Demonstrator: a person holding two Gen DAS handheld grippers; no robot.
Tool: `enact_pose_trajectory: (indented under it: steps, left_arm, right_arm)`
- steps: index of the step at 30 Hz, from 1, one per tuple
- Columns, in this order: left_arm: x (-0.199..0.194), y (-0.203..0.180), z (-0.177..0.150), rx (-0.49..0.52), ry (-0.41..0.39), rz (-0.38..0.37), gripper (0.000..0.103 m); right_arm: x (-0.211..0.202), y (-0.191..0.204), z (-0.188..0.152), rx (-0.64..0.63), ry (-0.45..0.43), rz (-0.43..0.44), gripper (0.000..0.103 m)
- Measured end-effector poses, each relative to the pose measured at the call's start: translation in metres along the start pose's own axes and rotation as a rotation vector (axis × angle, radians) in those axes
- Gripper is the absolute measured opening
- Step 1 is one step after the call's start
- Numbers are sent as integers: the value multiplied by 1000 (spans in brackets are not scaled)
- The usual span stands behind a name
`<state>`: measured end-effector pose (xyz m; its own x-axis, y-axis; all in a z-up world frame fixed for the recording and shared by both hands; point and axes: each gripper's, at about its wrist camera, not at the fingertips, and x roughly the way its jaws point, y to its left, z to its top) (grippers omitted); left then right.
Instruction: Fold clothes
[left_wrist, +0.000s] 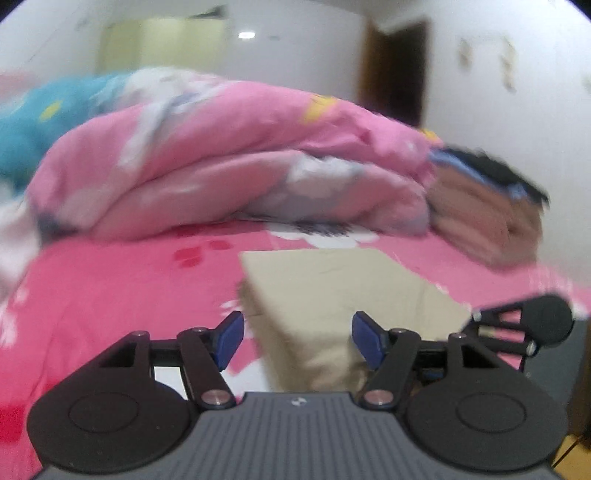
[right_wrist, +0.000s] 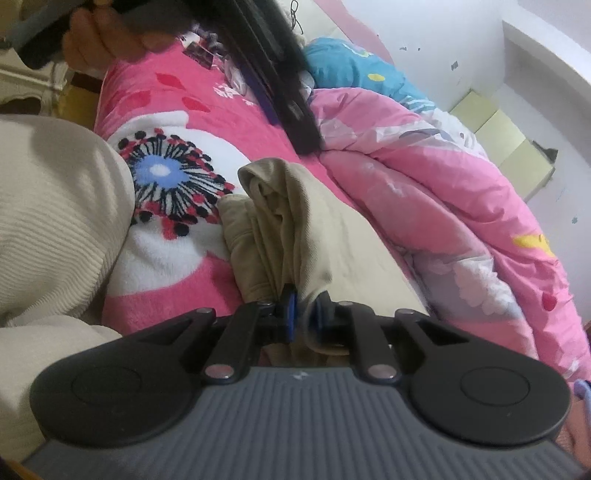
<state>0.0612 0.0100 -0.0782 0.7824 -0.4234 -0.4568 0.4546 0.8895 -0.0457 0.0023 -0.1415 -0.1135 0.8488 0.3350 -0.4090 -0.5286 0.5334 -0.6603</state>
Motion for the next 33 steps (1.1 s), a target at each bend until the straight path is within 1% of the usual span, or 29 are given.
enact_pose_trajectory:
  steps: [1,2,3,5,6,8,10,12,14,19,22,24,26,28,30,33]
  left_arm:
    - [10,-5,-2,19,30,20,65]
    - [18,-6,-5,24,57,34,66]
    - [23,-1,-8,-6,71,29,65]
    - [23,11,-10,-69,81,-3,65]
    - [22,15,-11,-76,84,-4,65]
    - [20,20,-14,-73,84,-1,65]
    - [17,21,-18,-67,81,-2,65]
    - [17,21,-21,-66,77,-1,65]
    - [17,20,-22,-56,71,4,65]
    - [16,15,-28,-29,57,4,66]
    - [13,10,-30,14,37,26,66]
    - [12,9,-31,18,31,31,67]
    - [12,10,-31,9,29,33,67]
    - [11,9,-32,8,25,35,69]
    - [11,8,-32,13,25,35,71]
    - [11,7,-32,19,25,40,71]
  right_arm:
    - [-1,1,0,-6,0,-8,13]
    - [-4,1,-1,-10,-1,-10,18]
    - [-7,0,-2,-7,-1,-4,23]
    - [-23,-7,-6,16,-12,9,24]
    - [-32,-11,-9,34,-18,14,24]
    - [-50,-31,-14,129,-20,37,24]
    - [-63,-55,-16,277,-33,43,24]
    - [-68,-76,-17,429,-78,48,24]
    - [-64,-87,-18,536,-120,75,24]
    - [-21,-63,-58,567,10,148,23]
    - [-38,-68,-46,576,-23,119,23]
    - [-49,-72,-39,587,-46,100,23]
    - [-60,-86,-41,673,-93,80,23]
    - [-57,-87,-56,720,-60,55,23]
    - [-43,-78,-78,703,59,40,23]
    - [-43,-81,-77,716,51,32,21]
